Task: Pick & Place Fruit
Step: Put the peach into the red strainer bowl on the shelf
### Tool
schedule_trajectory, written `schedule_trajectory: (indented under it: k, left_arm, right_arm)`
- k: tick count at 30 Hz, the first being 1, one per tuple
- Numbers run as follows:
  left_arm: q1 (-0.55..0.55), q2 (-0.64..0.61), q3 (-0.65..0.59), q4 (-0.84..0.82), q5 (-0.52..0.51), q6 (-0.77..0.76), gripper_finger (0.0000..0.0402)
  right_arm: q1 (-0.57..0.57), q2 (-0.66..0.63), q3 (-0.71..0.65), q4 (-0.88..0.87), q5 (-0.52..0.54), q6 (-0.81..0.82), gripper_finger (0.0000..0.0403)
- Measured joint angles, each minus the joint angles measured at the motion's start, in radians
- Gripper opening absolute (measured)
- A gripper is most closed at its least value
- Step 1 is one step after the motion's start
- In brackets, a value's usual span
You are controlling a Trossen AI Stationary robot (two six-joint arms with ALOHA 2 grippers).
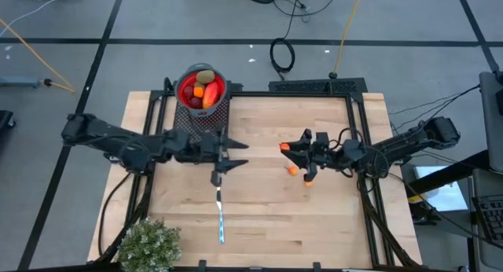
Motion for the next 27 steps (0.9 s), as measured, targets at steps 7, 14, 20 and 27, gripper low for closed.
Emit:
schedule_trajectory:
  k: [7, 14, 20, 27]
  left_arm:
    - [0.044, 0.142, 0.152, -0.009, 0.005, -0.002, 0.0231]
    - [0.083, 0.254, 0.299, -0.093, 0.077, -0.015, 0.0228]
    - [0.093, 0.320, 0.364, -0.116, 0.122, -0.018, 0.0228]
    - [0.107, 0.331, 0.370, -0.111, 0.131, -0.066, 0.0227]
  right_arm:
    - [0.000, 0.000, 0.000, 0.030, -0.027, 0.004, 0.0108]
    - [0.001, 0.000, 0.000, 0.043, -0.073, -0.001, 0.0108]
    - [0.001, 0.000, 0.000, 0.059, -0.079, -0.021, 0.0108]
    - [0.001, 0.000, 0.000, 0.069, -0.080, -0.024, 0.0107]
